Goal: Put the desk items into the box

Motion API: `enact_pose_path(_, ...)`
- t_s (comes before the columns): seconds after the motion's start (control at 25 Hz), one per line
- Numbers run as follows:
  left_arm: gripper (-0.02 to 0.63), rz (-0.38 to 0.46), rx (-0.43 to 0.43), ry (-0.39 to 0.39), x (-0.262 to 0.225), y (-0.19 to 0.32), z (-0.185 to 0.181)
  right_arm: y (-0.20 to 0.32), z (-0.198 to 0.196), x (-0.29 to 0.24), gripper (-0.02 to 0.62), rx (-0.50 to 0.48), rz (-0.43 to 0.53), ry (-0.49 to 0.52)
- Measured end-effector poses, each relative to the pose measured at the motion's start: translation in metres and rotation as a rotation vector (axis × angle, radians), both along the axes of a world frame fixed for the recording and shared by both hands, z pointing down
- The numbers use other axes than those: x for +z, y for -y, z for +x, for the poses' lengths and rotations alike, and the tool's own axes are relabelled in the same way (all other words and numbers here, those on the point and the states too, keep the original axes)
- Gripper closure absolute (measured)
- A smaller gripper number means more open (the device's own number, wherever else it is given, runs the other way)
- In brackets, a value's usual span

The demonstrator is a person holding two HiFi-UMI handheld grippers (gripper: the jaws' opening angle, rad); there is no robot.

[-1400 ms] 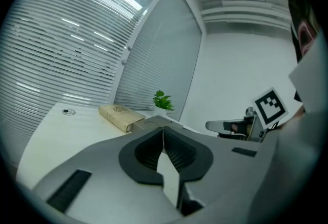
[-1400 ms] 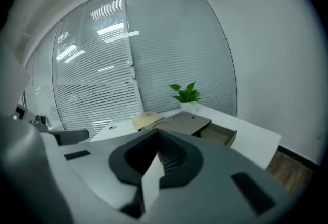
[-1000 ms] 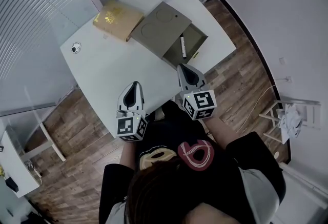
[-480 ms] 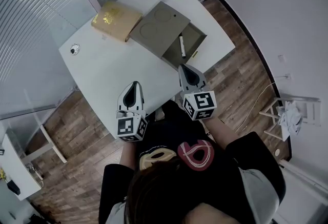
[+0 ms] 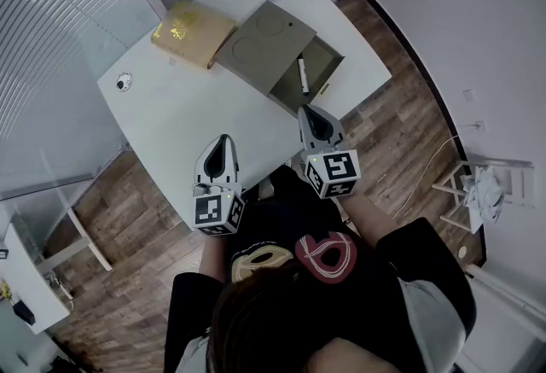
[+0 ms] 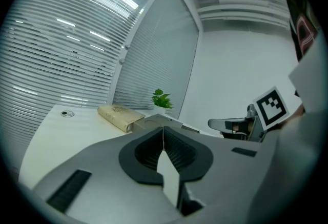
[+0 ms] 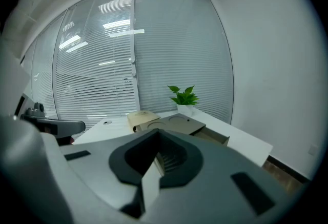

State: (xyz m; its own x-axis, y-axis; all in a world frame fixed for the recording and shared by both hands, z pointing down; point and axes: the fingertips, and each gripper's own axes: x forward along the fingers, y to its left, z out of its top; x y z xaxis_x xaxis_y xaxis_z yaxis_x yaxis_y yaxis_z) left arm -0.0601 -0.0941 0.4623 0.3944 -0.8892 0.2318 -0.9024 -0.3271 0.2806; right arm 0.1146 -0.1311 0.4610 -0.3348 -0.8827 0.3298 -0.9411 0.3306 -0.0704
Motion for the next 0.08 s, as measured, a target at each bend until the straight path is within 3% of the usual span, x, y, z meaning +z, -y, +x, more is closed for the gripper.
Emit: enact_pose_path(0.08, 0.588, -0.002, 0.0, 0.002, 0.002, -0.0009, -0.0002, -0.0006, 0.0006, 0.0013, 0.588, 0.0, -0.001, -0.002)
